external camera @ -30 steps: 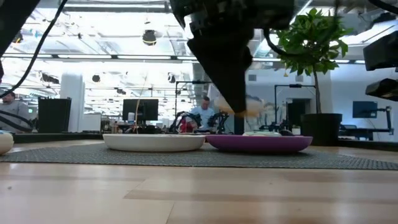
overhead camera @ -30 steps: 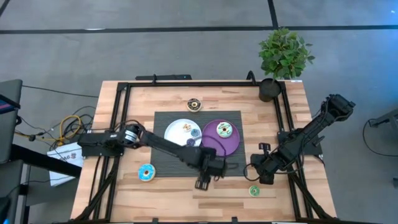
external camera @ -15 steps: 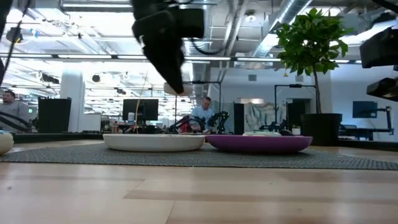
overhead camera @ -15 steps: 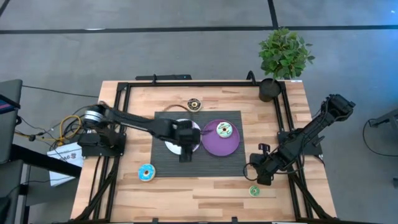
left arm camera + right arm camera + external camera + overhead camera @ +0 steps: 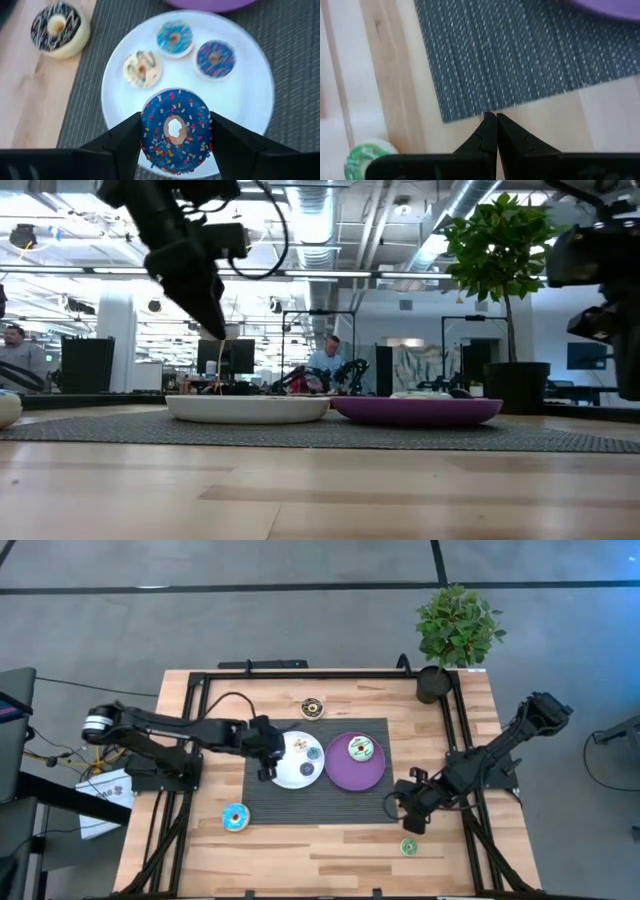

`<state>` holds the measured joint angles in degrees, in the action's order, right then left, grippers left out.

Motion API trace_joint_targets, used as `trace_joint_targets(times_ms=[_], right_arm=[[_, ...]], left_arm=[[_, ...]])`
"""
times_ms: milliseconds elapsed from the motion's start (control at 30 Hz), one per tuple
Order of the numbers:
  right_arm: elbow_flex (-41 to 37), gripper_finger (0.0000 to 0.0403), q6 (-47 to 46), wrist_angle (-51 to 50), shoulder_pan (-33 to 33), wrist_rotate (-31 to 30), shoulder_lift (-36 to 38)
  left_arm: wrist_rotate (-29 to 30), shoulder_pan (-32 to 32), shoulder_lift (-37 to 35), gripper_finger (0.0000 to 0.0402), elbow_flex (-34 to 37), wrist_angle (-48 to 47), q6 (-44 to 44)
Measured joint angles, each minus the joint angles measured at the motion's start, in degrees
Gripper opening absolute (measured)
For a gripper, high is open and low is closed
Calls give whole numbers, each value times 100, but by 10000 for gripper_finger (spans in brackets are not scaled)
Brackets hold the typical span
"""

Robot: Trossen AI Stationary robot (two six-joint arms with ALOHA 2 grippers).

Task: Pick & Place donuts
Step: Put the small dark blue donut on the white plate

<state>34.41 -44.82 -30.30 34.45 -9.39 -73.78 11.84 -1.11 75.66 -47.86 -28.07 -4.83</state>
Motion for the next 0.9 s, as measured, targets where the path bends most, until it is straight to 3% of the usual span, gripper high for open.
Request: trace_joint_targets(times_ms=[300,567,900], right_arm=[[0,1,24,6,-507,2,0],[0,1,159,23,-894,2,-2],[0,1,339,169,-1186,-5,-2]], left_arm=[[-106,-407,-150,205,632,565,355],[-245,-567,-142,205,998,1740,417],[-213,-660,-142,205,1438,1886,430]])
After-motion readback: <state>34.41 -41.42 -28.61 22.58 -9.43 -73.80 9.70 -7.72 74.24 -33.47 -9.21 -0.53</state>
